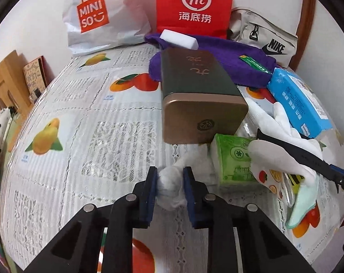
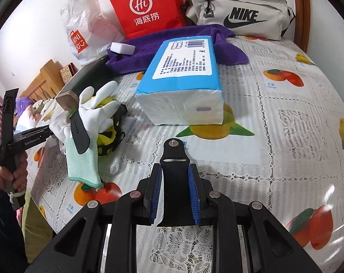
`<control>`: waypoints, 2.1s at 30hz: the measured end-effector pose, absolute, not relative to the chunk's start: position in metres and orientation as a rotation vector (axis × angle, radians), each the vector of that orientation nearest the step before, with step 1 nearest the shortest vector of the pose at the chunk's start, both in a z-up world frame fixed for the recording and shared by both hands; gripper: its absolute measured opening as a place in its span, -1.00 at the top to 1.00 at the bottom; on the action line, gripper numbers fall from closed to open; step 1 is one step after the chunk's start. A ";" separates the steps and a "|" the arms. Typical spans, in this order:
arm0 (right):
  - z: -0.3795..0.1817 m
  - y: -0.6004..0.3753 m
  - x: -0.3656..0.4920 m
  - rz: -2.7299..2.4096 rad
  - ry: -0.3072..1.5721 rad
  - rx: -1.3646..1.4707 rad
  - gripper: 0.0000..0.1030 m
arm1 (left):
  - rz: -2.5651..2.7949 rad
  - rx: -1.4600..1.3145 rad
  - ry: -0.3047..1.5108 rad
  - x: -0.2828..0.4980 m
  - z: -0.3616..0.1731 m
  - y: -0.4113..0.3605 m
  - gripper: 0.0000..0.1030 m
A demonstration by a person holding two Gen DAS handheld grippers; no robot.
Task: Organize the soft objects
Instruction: 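Carry the white tissue with the left gripper onto the purple towel and release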
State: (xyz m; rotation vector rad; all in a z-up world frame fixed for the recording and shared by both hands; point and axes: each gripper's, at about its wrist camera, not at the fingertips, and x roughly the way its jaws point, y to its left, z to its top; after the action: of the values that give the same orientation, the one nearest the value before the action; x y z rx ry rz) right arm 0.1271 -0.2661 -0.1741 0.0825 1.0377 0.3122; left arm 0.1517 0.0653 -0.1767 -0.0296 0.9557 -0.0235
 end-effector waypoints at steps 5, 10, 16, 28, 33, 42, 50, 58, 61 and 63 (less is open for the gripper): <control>-0.165 -0.264 0.123 0.315 1.022 0.092 0.54 | -0.004 -0.039 0.934 0.141 -0.162 0.071 0.58; -0.150 -0.263 0.120 0.316 0.993 0.083 0.54 | -0.008 -0.069 0.890 0.131 -0.137 0.076 0.59; -0.123 -0.261 0.117 0.331 0.939 0.071 0.54 | -0.024 -0.080 0.839 0.124 -0.109 0.072 0.59; -0.084 -0.256 0.139 0.356 0.859 0.074 0.54 | -0.043 -0.105 0.802 0.141 -0.074 0.057 0.59; -0.074 -0.253 0.157 0.366 0.839 0.067 0.54 | -0.054 -0.111 0.799 0.159 -0.067 0.053 0.59; -0.060 -0.250 0.202 0.362 0.798 0.062 0.54 | -0.070 -0.094 0.804 0.204 -0.063 0.044 0.59; -0.063 -0.246 0.255 0.378 0.790 0.060 0.54 | -0.061 -0.114 0.839 0.247 -0.070 0.043 0.59; -0.077 -0.245 0.311 0.367 0.806 0.042 0.54 | -0.059 -0.110 0.870 0.293 -0.078 0.043 0.59; -0.086 -0.241 0.330 0.381 0.822 0.031 0.54 | -0.063 -0.121 0.888 0.310 -0.085 0.042 0.59; -0.092 -0.237 0.340 0.394 0.837 0.025 0.54 | -0.063 -0.124 0.898 0.321 -0.090 0.041 0.59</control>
State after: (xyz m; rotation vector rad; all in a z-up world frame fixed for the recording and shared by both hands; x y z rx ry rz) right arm 0.3403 -0.2374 -0.0917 0.0249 0.8368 0.3938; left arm 0.3207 0.0414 -0.0899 -0.1237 0.8978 -0.0628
